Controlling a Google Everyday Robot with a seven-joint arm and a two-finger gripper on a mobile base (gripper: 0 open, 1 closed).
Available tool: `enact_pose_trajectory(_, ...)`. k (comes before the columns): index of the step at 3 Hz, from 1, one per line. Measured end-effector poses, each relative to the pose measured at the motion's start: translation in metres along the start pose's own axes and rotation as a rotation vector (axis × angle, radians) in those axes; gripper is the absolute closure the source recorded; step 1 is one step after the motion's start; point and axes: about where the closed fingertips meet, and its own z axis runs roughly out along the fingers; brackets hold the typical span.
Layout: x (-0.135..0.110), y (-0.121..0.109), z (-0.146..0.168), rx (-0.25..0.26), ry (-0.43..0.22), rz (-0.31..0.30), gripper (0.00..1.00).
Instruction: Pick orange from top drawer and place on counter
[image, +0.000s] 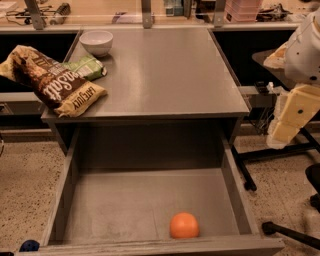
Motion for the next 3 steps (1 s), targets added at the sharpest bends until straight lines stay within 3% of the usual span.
enact_pose_trajectory(1, 0.000, 0.000, 0.000, 0.000, 0.000, 0.000, 0.00)
enact_pose_trajectory(2, -0.002, 0.016, 0.037, -0.088, -0.012, -0.123, 0.00)
enact_pose_trajectory(3, 0.013, 0.058, 0.101, -0.215, 0.003, -0.297, 0.00)
